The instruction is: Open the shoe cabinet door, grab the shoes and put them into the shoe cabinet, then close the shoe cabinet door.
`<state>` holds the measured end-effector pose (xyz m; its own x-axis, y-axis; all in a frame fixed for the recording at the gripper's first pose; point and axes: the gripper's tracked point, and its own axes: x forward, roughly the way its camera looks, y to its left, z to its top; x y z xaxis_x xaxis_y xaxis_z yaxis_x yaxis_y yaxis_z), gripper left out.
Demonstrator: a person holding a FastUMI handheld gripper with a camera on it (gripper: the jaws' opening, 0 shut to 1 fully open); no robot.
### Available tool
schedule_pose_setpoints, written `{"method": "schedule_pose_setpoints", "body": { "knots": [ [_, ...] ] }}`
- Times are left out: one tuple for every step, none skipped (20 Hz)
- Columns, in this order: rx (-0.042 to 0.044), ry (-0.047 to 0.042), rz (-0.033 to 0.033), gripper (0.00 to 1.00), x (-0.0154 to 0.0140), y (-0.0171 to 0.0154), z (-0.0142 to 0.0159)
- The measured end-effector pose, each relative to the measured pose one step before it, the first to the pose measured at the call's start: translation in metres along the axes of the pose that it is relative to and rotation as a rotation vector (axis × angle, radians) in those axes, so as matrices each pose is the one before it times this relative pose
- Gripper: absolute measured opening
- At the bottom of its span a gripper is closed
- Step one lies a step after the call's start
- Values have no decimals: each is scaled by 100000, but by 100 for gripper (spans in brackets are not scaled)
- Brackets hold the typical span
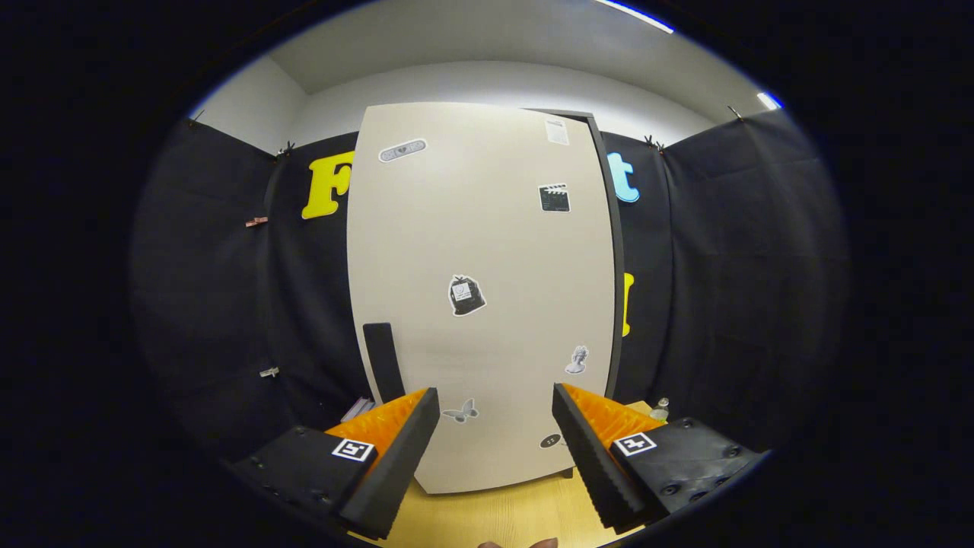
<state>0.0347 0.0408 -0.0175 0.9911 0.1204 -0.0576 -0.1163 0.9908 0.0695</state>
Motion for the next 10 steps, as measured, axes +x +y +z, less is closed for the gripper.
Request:
{"method": "schedule_pose_setpoints", "body": {
  "knots": [
    [-1753, -362, -523, 98, 173, -72, 15],
    [-1610, -313, -264, 98, 99, -19, 50],
    [-1049, -102, 159, 98, 108, 205, 4],
    [-933, -440, -247, 98, 54, 76, 41],
    [-977, -461, -791, 98, 139, -43, 90],
    [-989, -441, -676, 97, 107, -88, 141],
    [-292, -101, -154, 97, 10, 120, -116],
    [508, 181, 430, 98, -1, 174, -21],
    [512, 3, 183, 98, -4, 132, -13],
    [82, 180, -149, 98, 79, -99, -81]
  ]
}}
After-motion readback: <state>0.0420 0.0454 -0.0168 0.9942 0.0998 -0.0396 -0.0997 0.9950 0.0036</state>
